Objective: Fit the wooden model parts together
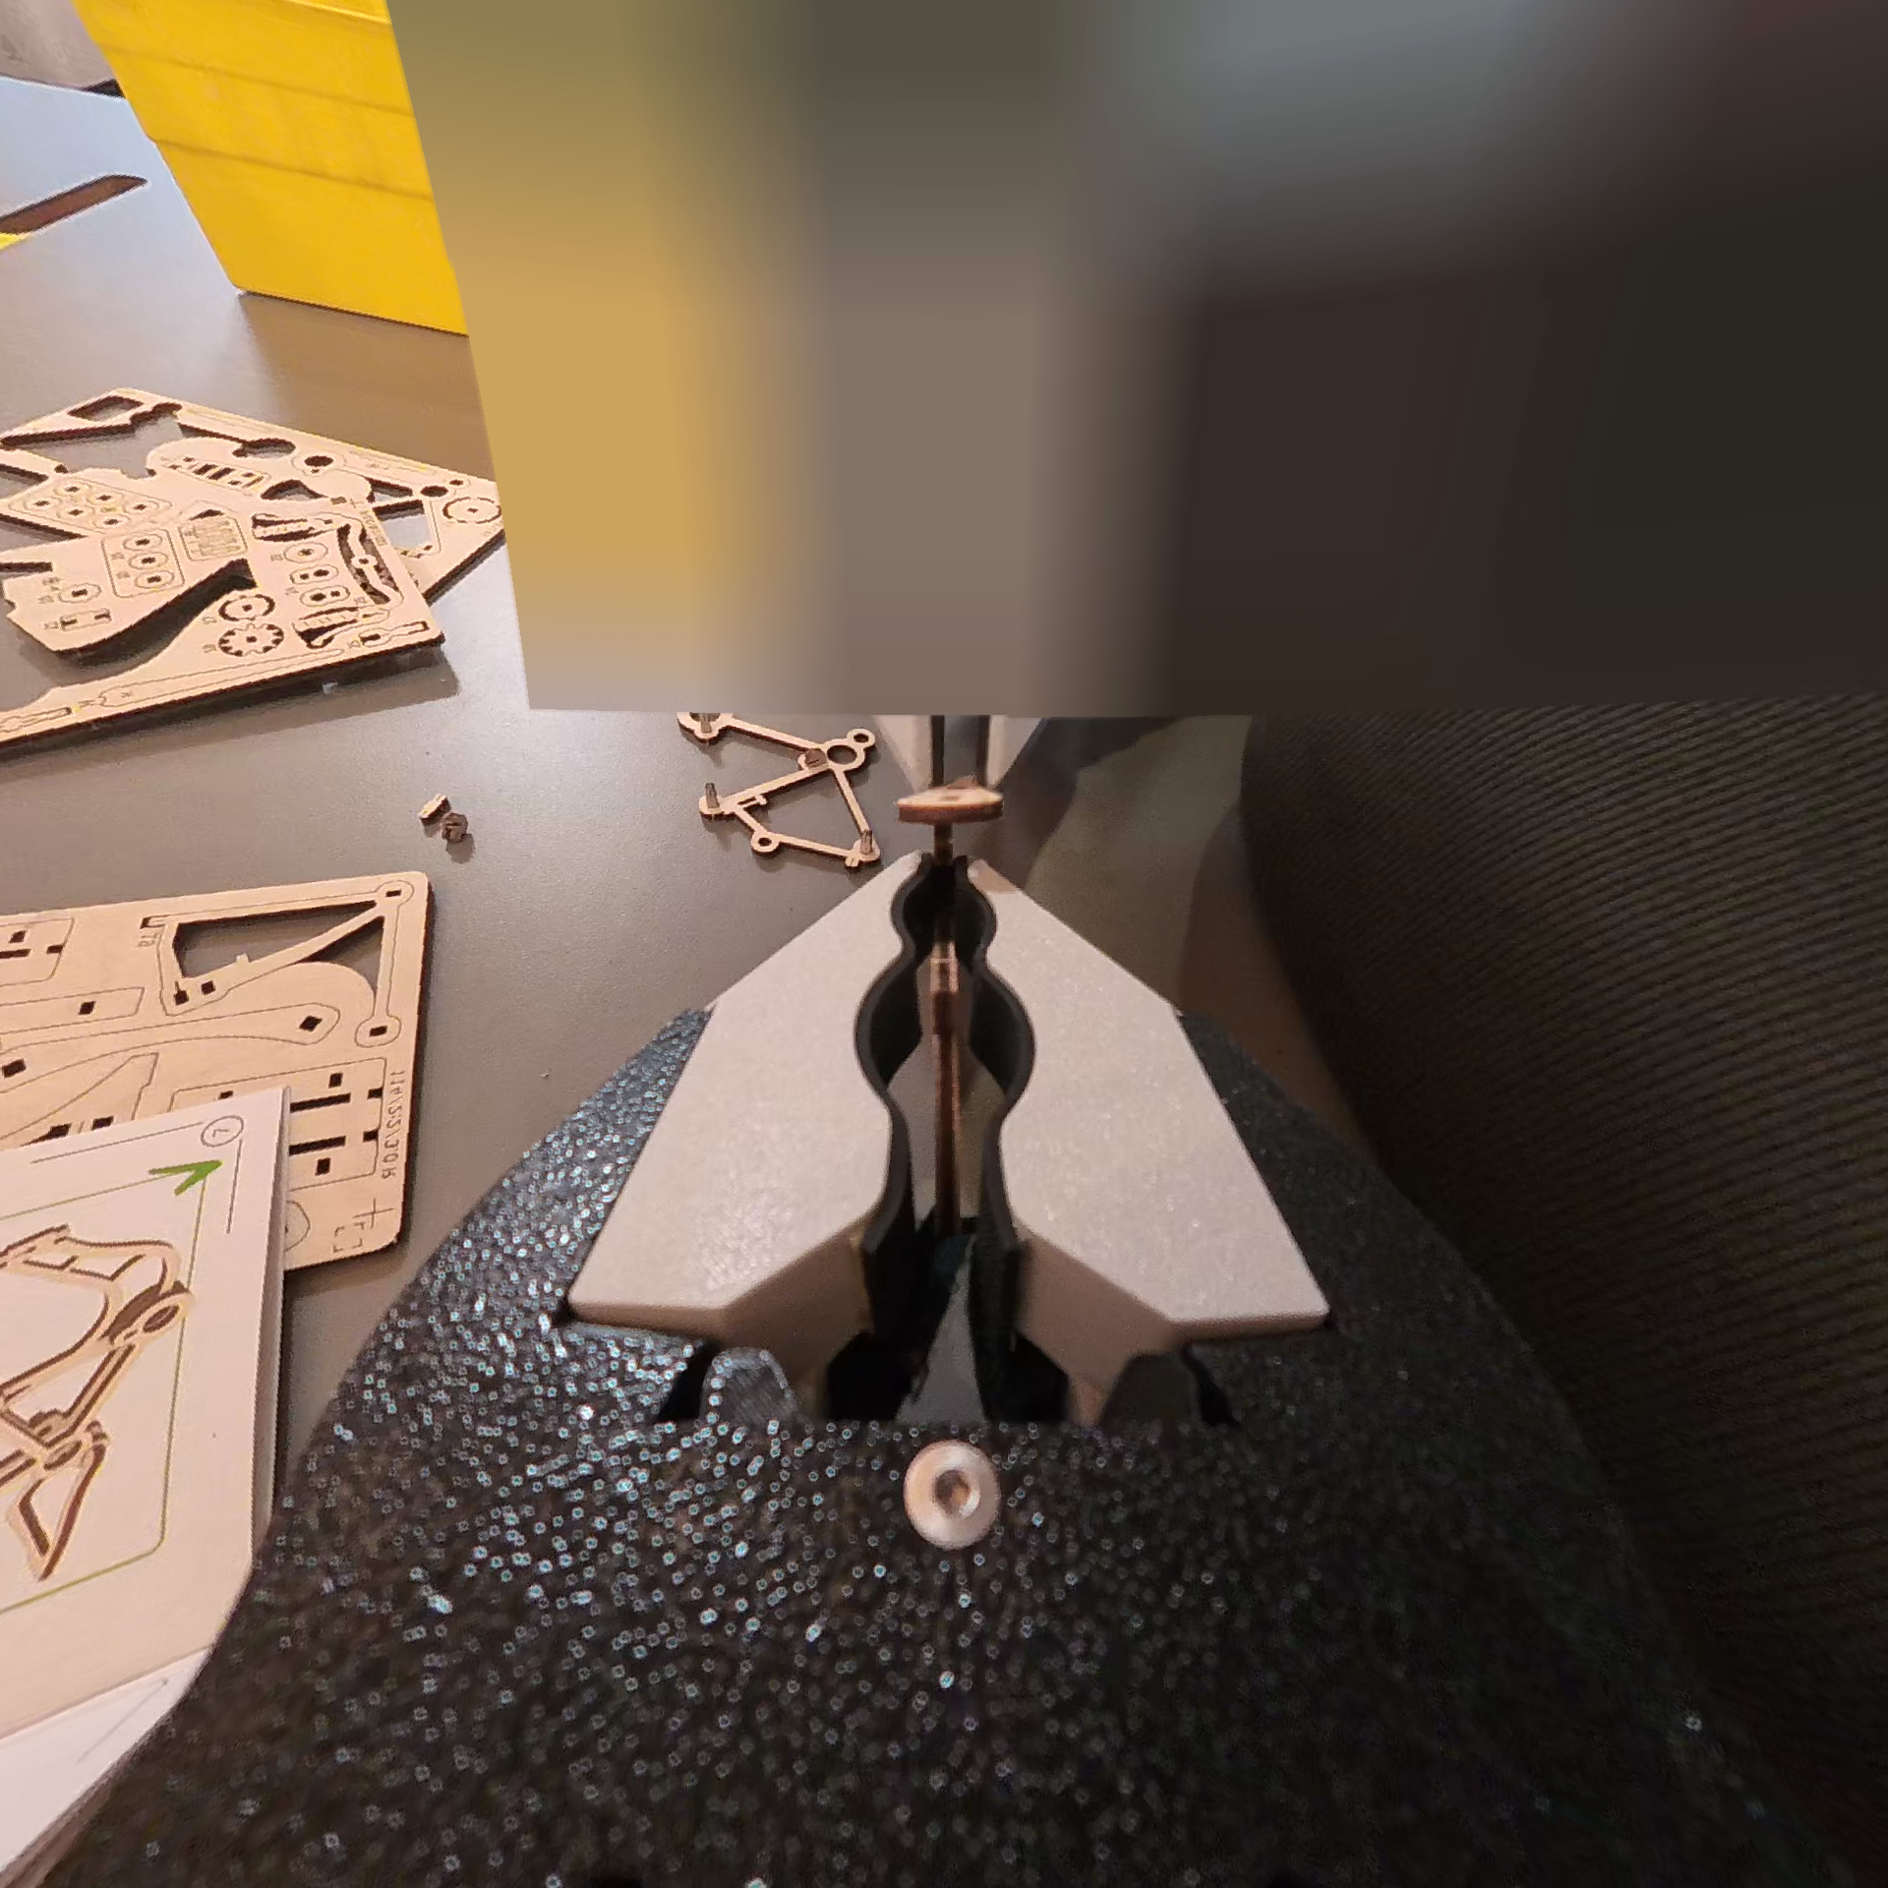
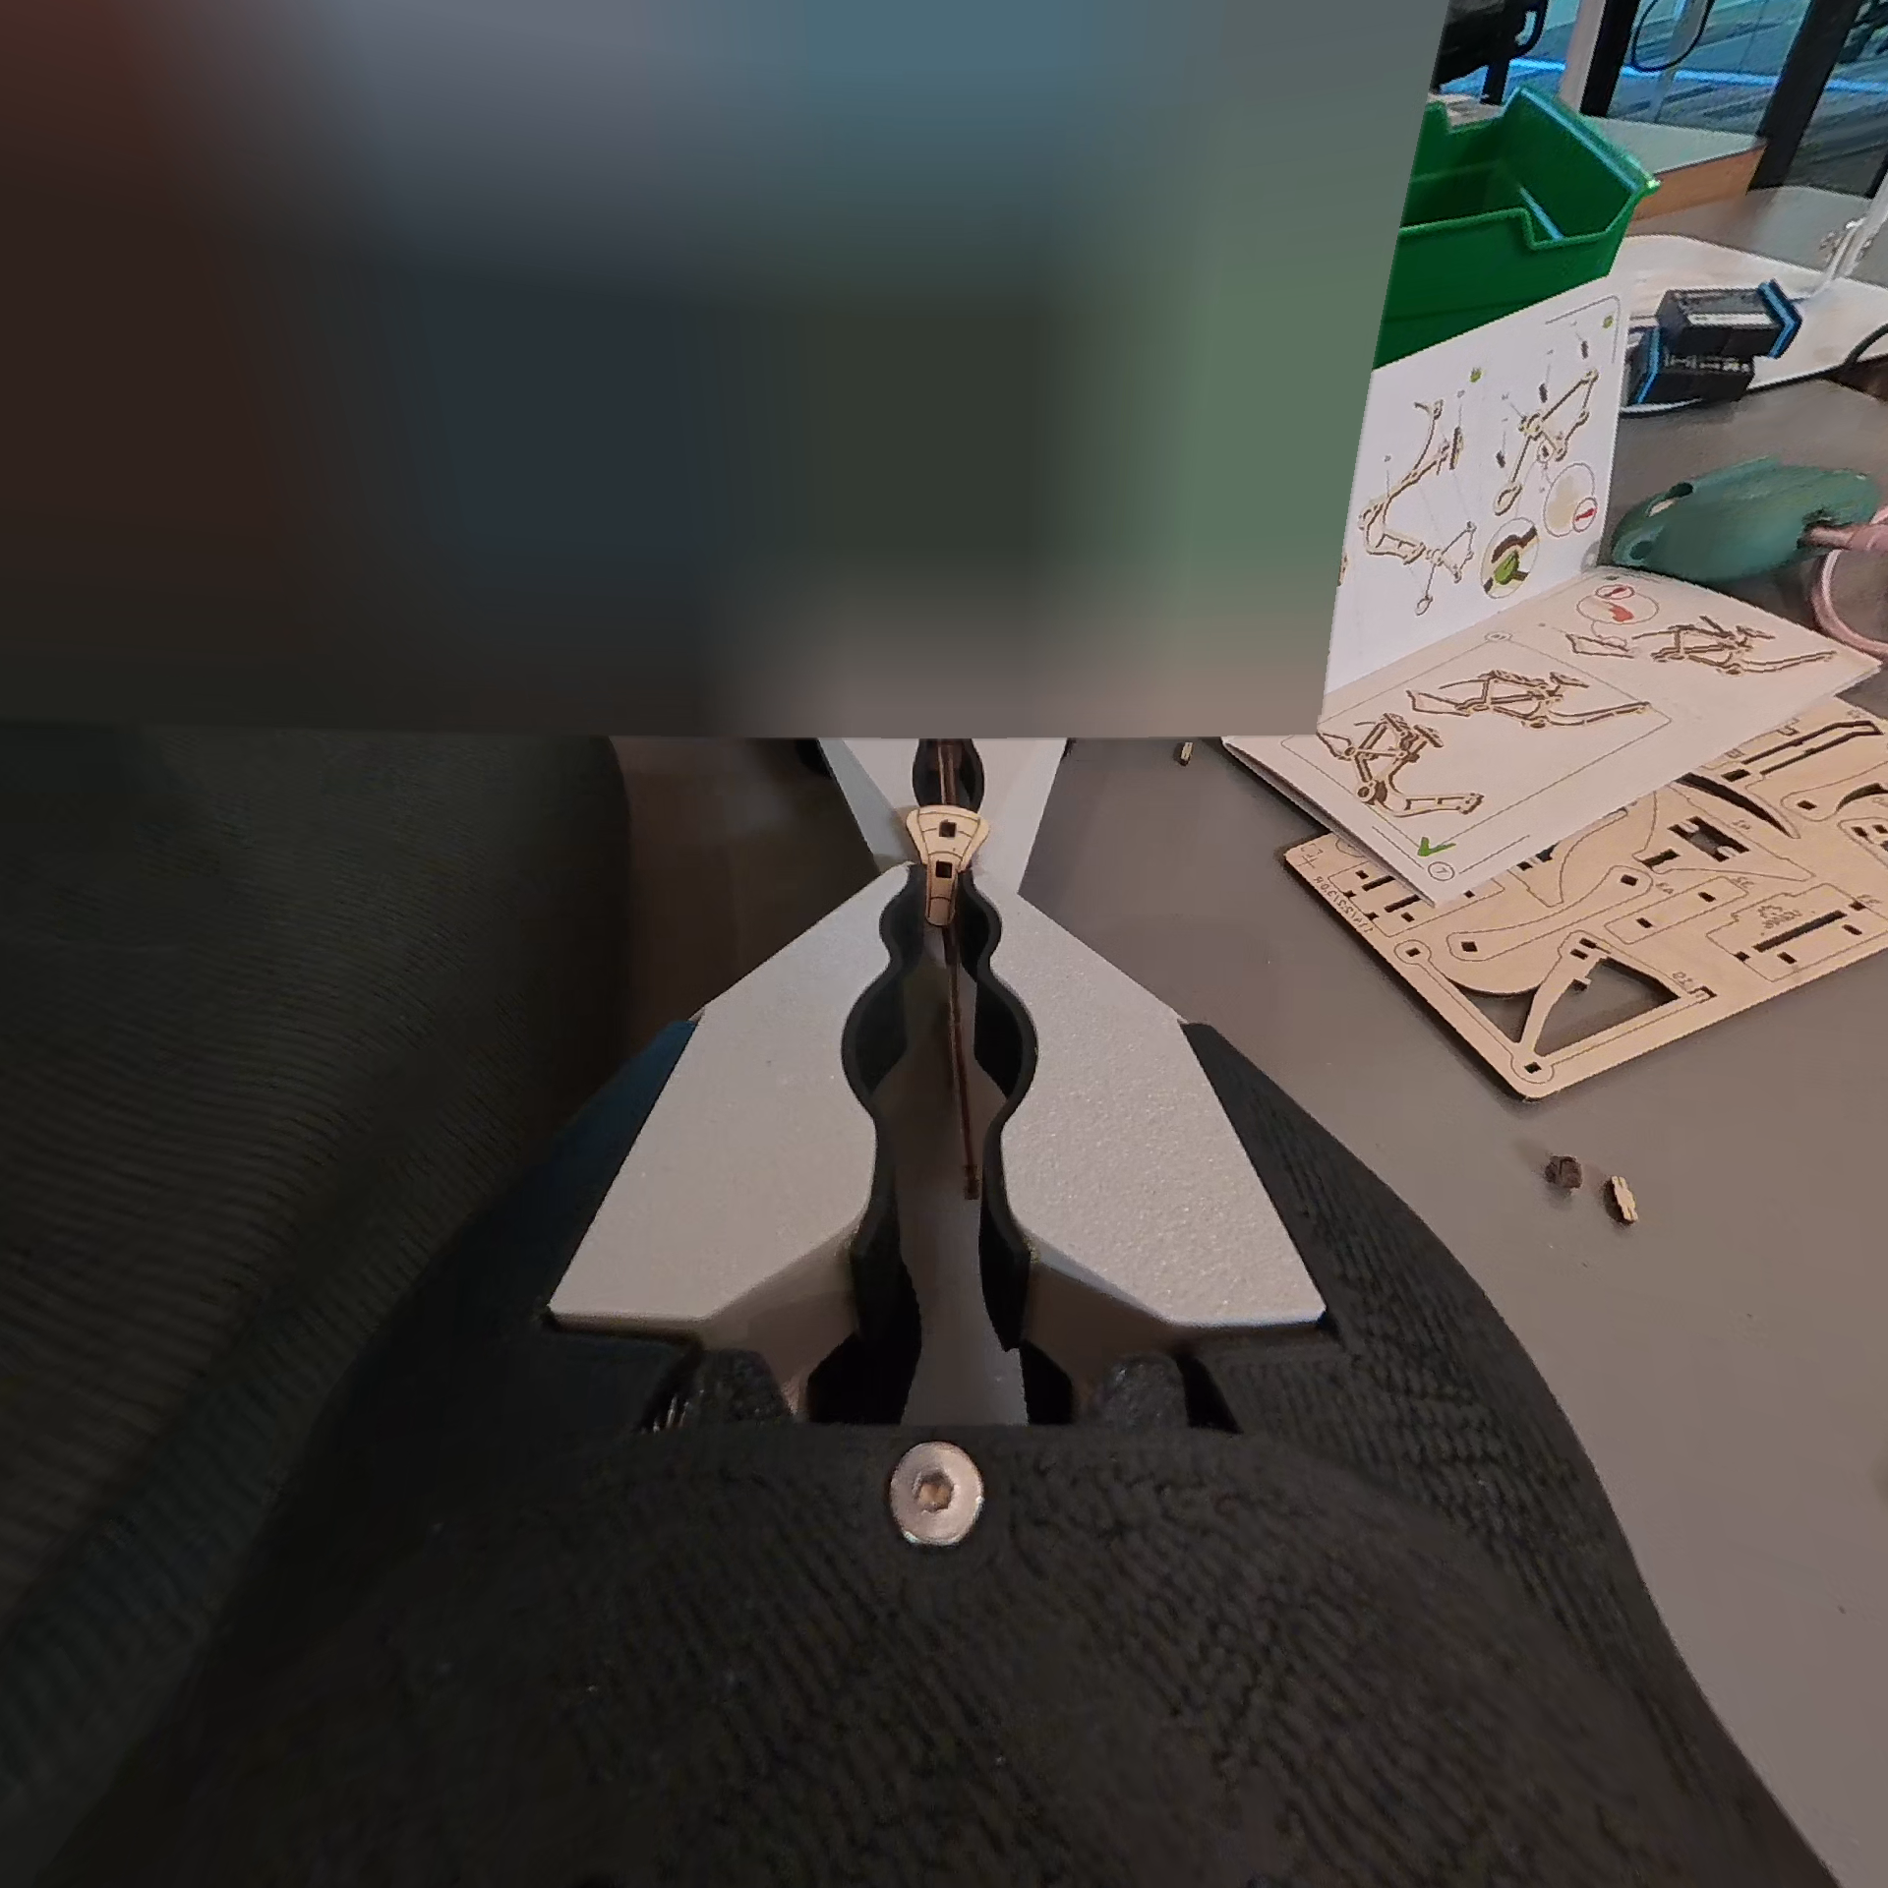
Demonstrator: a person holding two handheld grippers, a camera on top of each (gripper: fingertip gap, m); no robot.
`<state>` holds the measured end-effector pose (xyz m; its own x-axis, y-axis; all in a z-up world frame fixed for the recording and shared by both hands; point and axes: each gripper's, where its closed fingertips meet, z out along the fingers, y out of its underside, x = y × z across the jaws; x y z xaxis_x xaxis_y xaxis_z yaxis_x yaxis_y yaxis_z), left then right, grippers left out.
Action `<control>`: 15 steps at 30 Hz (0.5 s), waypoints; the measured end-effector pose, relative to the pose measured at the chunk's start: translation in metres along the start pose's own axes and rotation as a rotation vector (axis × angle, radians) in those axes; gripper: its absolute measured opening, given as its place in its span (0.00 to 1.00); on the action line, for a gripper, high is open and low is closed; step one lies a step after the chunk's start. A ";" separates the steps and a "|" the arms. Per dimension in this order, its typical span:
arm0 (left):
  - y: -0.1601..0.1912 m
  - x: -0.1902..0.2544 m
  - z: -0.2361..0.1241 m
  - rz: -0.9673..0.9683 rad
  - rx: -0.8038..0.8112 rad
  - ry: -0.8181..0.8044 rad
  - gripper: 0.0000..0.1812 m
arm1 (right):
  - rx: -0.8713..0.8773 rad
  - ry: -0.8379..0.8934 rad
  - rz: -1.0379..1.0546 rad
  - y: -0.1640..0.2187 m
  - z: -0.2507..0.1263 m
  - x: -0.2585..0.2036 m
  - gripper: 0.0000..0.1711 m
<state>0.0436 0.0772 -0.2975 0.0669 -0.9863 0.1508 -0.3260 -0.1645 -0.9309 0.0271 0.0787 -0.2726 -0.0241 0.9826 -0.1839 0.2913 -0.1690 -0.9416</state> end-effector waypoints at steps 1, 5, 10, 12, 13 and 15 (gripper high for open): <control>0.000 0.000 0.000 -0.001 0.000 0.000 0.00 | 0.002 0.000 -0.001 0.000 0.000 0.000 0.02; 0.000 0.000 0.000 0.000 0.000 0.000 0.00 | -0.004 0.010 -0.008 0.000 -0.001 0.001 0.02; 0.000 0.000 0.000 0.004 0.000 -0.001 0.00 | 0.014 0.060 0.011 -0.002 -0.006 0.011 0.02; 0.000 0.000 0.000 0.002 0.000 -0.001 0.00 | -0.009 0.123 0.037 0.003 -0.009 0.024 0.02; 0.000 0.000 0.000 0.001 0.000 0.000 0.00 | -0.044 0.167 0.048 0.009 -0.011 0.032 0.02; 0.000 0.000 0.000 -0.001 0.000 0.000 0.00 | -0.153 0.231 0.055 0.029 -0.012 0.045 0.02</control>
<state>0.0436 0.0772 -0.2975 0.0671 -0.9862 0.1513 -0.3260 -0.1650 -0.9309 0.0463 0.1189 -0.3046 0.2088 0.9667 -0.1480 0.4272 -0.2263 -0.8754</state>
